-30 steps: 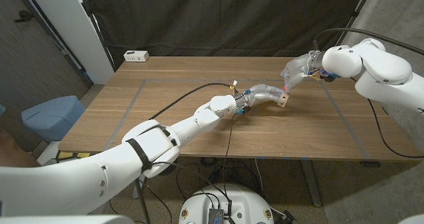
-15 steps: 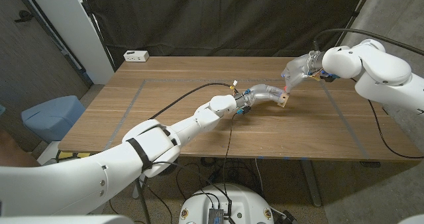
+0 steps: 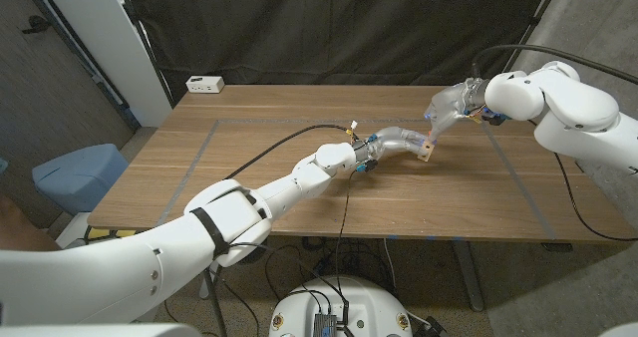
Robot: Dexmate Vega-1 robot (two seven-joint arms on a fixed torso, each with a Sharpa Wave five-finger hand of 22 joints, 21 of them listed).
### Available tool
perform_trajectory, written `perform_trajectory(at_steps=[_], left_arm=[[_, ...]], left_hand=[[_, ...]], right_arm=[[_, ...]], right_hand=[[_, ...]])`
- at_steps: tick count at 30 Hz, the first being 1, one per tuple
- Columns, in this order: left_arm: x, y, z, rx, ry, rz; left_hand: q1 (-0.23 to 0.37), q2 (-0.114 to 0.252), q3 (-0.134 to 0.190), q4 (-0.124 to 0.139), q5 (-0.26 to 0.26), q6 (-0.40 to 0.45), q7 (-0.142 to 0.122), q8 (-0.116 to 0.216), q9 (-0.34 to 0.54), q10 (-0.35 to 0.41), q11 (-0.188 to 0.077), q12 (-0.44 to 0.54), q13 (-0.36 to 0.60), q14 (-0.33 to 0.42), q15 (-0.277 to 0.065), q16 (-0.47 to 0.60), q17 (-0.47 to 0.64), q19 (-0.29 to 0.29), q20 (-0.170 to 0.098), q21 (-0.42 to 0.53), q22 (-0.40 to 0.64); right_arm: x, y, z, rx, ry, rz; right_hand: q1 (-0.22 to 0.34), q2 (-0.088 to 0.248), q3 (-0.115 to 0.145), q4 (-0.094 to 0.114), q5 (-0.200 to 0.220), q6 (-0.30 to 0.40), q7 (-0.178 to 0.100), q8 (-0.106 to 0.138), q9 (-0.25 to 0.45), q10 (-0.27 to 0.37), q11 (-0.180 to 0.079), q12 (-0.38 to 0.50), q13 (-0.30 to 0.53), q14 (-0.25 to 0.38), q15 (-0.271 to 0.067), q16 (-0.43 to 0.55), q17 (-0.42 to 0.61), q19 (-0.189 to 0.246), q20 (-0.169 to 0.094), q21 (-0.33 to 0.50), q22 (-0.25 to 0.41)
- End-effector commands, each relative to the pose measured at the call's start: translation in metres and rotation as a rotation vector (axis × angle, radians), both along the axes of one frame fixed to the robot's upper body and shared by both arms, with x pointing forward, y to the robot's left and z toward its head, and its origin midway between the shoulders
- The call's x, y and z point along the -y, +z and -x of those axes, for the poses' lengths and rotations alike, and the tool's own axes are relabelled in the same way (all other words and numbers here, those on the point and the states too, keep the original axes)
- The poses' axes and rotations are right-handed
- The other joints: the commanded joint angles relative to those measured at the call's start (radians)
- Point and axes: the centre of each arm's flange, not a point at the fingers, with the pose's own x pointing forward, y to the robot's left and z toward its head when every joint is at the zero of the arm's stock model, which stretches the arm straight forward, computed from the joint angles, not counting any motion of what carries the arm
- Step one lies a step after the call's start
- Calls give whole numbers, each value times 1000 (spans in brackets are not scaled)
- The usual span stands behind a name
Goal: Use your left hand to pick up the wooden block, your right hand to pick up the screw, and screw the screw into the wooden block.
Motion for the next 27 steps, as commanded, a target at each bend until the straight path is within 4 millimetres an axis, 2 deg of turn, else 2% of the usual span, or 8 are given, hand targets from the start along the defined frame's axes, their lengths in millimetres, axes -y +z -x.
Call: perform_trajectory(at_steps=[1,11,19,27], left_arm=[[-1,-2,1,-1,1,-1],[-1,-2,1,-2,1,0],[0,-1,0,-1,0,-4],[2,0,0,-4,-2,-6]], left_hand=[[-44,59,55,46,5,53,23,9,10,9,4,9,1,9,-50,0,4,8,5,8,6],[-43,58,56,45,5,54,23,9,10,9,4,9,-1,10,-50,-1,4,9,4,8,6],[-42,58,57,44,5,56,22,9,10,7,2,9,0,8,-51,-1,4,8,5,7,6],[-44,59,58,46,6,56,21,9,10,8,2,10,0,8,-50,-1,4,9,3,8,6]], right_arm=[[0,-3,-1,12,-8,-1],[-1,-2,-3,19,-10,-2],[0,-3,-3,18,-13,-4],[1,-3,-4,13,-8,-18]], right_hand=[[-25,7,-4,15,-1,29,2,14,3,21,-2,6,-1,15,-110,7,6,17,-12,6,3],[-72,20,-24,35,1,93,17,31,0,54,-3,9,-3,39,-118,16,9,34,-20,7,4],[-90,27,-35,39,3,133,23,40,-3,78,-3,12,-4,48,-120,19,8,43,-24,8,4],[-140,-8,-70,48,7,181,33,46,-10,93,2,9,-6,59,-119,17,4,47,-25,5,4]])
